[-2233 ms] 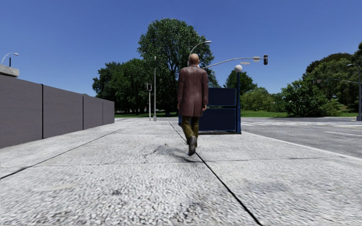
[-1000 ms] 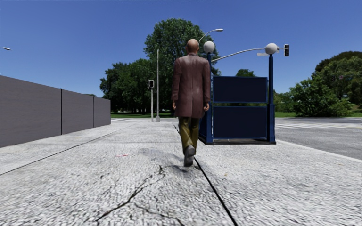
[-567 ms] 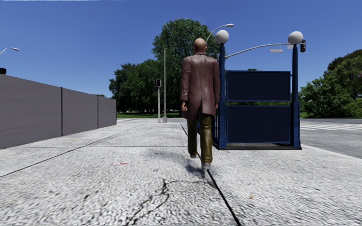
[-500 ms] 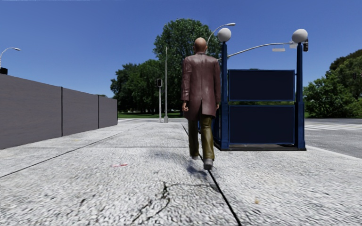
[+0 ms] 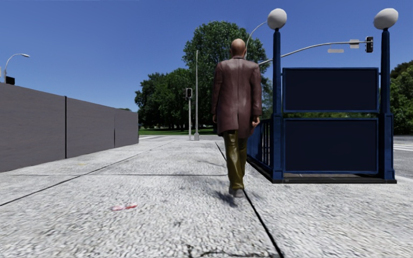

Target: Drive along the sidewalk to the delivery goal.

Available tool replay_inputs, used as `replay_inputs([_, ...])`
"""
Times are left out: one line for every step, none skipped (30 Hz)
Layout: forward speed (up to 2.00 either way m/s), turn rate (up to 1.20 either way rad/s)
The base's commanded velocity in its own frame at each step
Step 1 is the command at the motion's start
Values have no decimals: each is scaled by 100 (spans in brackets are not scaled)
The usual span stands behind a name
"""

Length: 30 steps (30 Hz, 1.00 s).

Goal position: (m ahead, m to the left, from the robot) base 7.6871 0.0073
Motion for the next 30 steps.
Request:
replay_inputs([140, 0])
replay_inputs([140, 0])
replay_inputs([140, 0])
replay_inputs([140, 0])
replay_inputs([140, 0])
replay_inputs([140, 0])
replay_inputs([140, 0])
replay_inputs([140, 0])
replay_inputs([140, 0])
replay_inputs([140, 0])
replay_inputs([140, 0])
replay_inputs([140, 0])
replay_inputs([140, 0])
replay_inputs([140, 0])
replay_inputs([140, 0])
replay_inputs([140, 0])
replay_inputs([140, 0])
replay_inputs([140, 0])
replay_inputs([140, 0])
replay_inputs([140, 0])
replay_inputs([140, 0])
replay_inputs([140, 0])
replay_inputs([140, 0])
replay_inputs([140, 0])
replay_inputs([140, 0])
replay_inputs([140, 0])
replay_inputs([140, 0])
replay_inputs([140, 0])
replay_inputs([140, 0])
replay_inputs([140, 0])
